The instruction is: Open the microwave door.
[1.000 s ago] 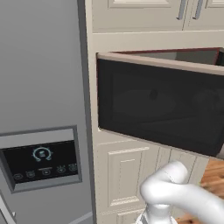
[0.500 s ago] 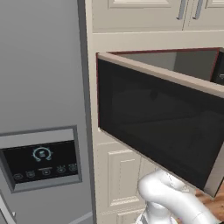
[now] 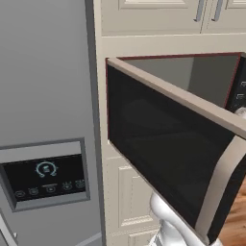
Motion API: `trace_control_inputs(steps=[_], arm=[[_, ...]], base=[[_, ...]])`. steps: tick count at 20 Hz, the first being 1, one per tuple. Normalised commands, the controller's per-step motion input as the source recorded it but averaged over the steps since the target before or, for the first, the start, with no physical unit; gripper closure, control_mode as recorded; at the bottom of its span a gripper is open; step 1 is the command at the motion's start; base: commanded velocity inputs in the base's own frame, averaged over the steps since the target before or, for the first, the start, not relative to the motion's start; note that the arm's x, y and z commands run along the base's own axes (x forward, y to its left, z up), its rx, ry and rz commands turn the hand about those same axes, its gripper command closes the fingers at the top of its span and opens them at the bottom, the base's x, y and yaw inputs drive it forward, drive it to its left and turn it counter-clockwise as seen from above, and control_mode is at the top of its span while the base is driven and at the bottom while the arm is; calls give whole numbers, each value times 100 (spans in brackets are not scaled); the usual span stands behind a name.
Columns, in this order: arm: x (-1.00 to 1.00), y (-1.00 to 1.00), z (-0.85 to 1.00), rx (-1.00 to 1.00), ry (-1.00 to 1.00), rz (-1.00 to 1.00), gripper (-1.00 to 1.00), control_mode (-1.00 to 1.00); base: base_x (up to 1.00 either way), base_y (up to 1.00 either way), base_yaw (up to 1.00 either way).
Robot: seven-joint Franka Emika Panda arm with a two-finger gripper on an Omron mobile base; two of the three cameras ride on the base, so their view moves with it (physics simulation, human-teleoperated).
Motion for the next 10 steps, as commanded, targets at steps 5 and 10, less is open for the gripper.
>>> trace_control_inputs(steps=[5,10], arm=[[-15,91,4,23,-34,4,-100,-100],[0,95,1,21,-33,1,-100,-100]], base=[[0,0,0],[0,0,0]])
